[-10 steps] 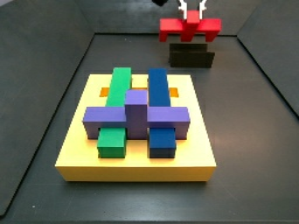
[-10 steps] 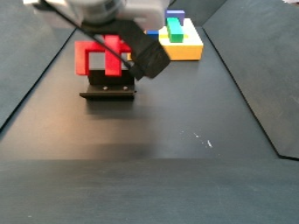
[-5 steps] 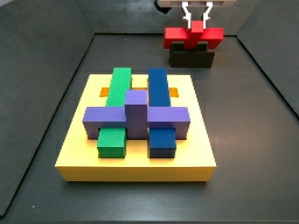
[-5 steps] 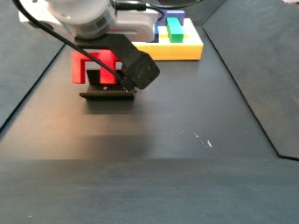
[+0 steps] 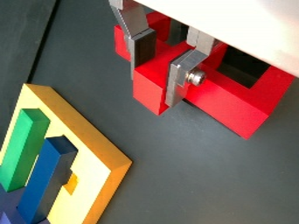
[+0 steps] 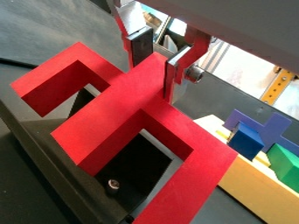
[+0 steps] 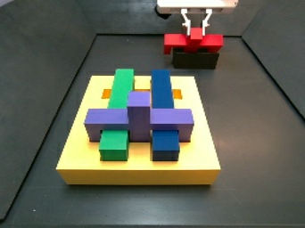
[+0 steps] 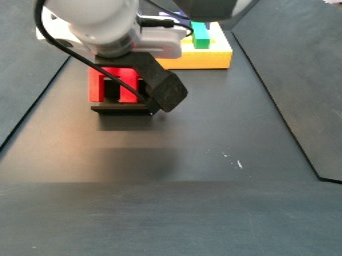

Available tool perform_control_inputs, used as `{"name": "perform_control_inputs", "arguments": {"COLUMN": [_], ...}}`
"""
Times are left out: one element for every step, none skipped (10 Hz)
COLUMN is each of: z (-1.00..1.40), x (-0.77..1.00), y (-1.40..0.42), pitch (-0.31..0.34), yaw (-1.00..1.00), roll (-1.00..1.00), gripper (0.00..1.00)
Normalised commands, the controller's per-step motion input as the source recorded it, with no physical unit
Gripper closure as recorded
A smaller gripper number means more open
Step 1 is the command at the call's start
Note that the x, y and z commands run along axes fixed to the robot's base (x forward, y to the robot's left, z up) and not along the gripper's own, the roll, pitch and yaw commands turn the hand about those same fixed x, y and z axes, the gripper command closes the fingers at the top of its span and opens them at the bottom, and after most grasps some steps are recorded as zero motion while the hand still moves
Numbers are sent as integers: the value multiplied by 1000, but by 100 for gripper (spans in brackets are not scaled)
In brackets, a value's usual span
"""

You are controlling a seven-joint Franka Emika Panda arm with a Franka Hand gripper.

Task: Pick up the red object. Move up. Place the red object on the fixture. Regrasp the red object. Move to above the board. Insert the red object.
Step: Place the red object on the fixture, then regrasp the red object.

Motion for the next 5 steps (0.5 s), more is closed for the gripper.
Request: {"name": "perform_control_inputs", "arguments": {"z": [-23,0,0,0,0], "x": [0,0,0,0,183], "y": [0,0,0,0,-109], "pitch": [-80,0,0,0,320], "yaw": [0,0,0,0,-231], "roll": [-23,26,0,0,874], "gripper": [100,100,100,0,0]}}
